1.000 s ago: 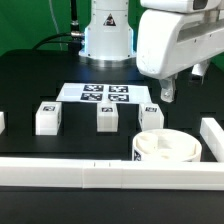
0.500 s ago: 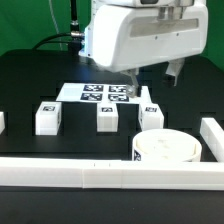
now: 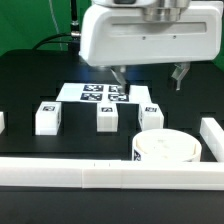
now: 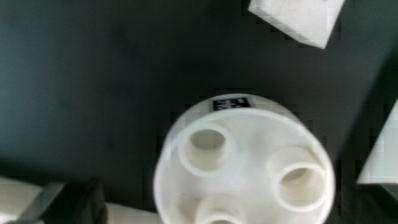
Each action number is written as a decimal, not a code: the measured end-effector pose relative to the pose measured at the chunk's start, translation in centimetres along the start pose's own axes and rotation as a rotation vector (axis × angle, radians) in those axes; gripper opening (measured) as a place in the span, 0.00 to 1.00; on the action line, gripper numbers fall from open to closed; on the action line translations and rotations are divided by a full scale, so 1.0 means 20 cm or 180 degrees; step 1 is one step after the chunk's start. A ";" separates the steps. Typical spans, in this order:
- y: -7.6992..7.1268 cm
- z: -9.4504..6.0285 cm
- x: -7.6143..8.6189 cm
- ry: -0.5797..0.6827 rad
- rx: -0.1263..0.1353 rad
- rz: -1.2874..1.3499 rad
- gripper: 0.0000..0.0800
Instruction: Assemble stool
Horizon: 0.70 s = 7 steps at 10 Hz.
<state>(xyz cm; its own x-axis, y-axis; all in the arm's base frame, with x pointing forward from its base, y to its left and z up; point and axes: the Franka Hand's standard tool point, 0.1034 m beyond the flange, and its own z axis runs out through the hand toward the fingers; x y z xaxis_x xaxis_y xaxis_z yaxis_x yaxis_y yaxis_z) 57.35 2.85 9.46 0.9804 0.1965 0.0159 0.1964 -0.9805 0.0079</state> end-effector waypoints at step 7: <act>-0.11 0.17 -0.11 0.0022 0.0098 0.0958 0.81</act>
Offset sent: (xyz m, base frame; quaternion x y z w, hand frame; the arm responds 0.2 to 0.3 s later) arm 0.0000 0.0000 0.0000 0.0000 0.0000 0.1296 0.9916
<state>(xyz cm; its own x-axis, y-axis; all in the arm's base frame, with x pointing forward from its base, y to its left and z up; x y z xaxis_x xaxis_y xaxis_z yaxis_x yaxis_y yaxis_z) 54.79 4.65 6.04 0.9945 -0.1031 0.0196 -0.1025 -0.9943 -0.0284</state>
